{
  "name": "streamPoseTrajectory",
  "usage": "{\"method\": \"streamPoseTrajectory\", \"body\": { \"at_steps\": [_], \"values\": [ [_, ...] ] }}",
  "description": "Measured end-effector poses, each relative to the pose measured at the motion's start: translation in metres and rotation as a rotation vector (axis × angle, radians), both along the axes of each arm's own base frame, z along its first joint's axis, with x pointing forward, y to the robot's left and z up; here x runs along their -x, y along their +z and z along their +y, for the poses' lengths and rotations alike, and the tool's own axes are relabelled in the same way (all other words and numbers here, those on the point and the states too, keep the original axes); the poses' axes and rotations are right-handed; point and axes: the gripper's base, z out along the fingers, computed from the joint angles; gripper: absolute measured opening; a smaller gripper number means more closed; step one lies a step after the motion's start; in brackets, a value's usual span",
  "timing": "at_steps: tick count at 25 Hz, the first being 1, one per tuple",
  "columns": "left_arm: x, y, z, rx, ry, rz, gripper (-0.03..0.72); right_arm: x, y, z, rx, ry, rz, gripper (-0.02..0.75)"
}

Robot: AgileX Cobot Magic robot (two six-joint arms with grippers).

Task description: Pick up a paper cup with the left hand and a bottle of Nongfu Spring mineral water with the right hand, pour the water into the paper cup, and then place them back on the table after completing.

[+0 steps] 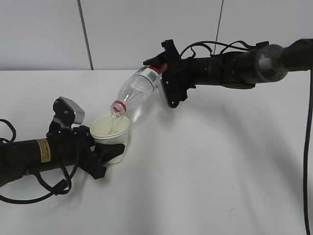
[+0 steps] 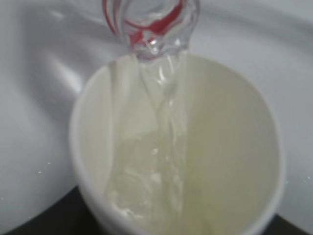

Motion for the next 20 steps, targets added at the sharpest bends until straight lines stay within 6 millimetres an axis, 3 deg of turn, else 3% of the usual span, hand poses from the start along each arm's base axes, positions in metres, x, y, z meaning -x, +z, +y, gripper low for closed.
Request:
{"method": "streamPoseTrajectory", "body": {
  "at_steps": [20],
  "values": [
    [0.0000,0.0000,0.0000,0.000,-0.001,0.000,0.359,-0.0001,0.0001,0.0000,-0.002,-0.002,0.000,0.468]
  ]
}}
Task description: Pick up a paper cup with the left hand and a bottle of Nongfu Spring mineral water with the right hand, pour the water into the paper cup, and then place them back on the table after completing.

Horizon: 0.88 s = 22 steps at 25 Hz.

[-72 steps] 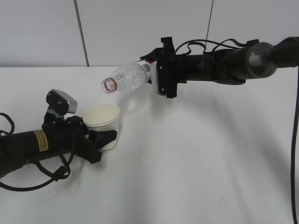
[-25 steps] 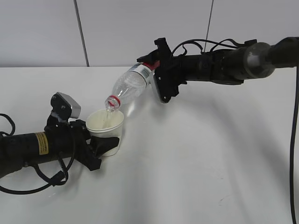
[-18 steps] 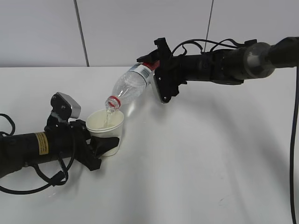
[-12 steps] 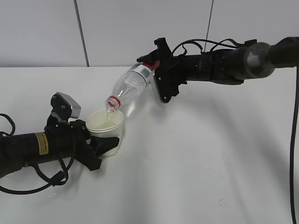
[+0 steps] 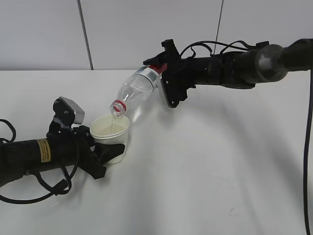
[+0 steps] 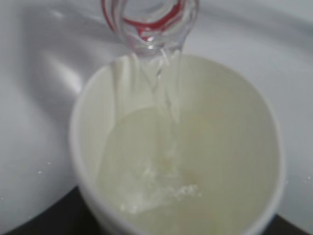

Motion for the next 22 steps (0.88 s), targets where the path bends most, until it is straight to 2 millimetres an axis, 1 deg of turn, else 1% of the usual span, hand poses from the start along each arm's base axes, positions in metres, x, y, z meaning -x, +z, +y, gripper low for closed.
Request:
{"method": "streamPoseTrajectory", "body": {
  "at_steps": [5,12,18,22],
  "values": [
    [0.000,0.000,0.000,0.001,0.002,0.000,0.359,0.000,0.000,0.000,-0.002,-0.001,0.000,0.468],
    [-0.005,0.001,0.003,0.017,0.066,-0.001,0.359,0.000,0.000,0.000,-0.032,-0.016,0.030,0.468],
    [-0.006,0.002,0.003,0.009,0.069,-0.033,0.359,0.000,0.000,0.000,-0.202,-0.099,0.206,0.468],
    [-0.012,0.006,0.007,0.031,0.147,-0.076,0.359,0.000,0.000,0.000,-0.387,-0.189,0.397,0.468]
  ]
}}
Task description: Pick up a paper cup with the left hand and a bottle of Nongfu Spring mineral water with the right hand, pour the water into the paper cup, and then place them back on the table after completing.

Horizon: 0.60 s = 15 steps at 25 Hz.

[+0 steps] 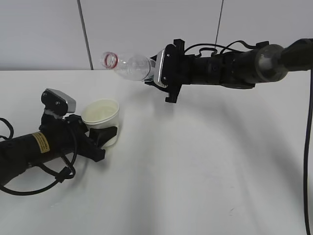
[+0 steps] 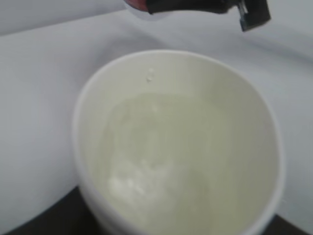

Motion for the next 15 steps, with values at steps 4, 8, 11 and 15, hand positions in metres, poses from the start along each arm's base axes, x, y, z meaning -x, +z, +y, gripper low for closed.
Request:
{"method": "streamPoseTrajectory", "body": {
  "at_steps": [4,8,11,15],
  "values": [
    [-0.004,0.003,0.003,0.031,0.056,-0.041,0.359,0.000,0.001,0.000,-0.171,-0.083,0.172,0.468],
    [-0.004,-0.007,0.004,0.033,0.069,-0.020,0.358,0.000,0.001,0.000,-0.361,-0.175,0.366,0.467],
    [-0.004,-0.018,0.005,0.041,0.093,0.003,0.358,0.000,0.001,0.000,-0.459,-0.222,0.468,0.466],
    [-0.005,-0.020,0.006,0.058,0.107,-0.003,0.358,0.002,0.001,0.002,-0.519,-0.207,0.518,0.465]
  ]
}}
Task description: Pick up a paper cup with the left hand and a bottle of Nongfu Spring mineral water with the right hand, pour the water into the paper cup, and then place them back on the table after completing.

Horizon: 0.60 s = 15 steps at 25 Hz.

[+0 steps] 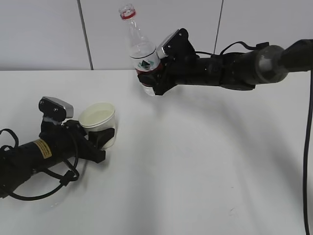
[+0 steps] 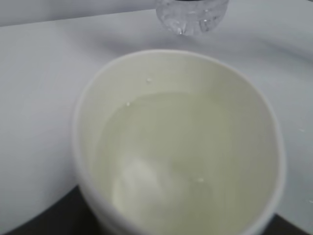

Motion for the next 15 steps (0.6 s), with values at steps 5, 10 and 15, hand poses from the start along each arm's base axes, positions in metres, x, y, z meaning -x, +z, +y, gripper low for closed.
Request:
{"method": "streamPoseTrajectory", "body": {
  "at_steps": [5,10,15],
  "values": [
    [-0.001,0.000,0.000,0.005,0.010,-0.003,0.358,0.012,-0.010,0.003,-0.106,0.038,0.059,0.465],
    [-0.001,0.000,0.001,0.000,0.013,-0.008,0.358,0.020,-0.021,0.001,-0.166,0.022,0.113,0.465],
    [-0.001,0.000,0.001,-0.004,0.012,-0.012,0.358,0.033,-0.033,0.000,-0.228,0.028,0.130,0.461]
  ]
}}
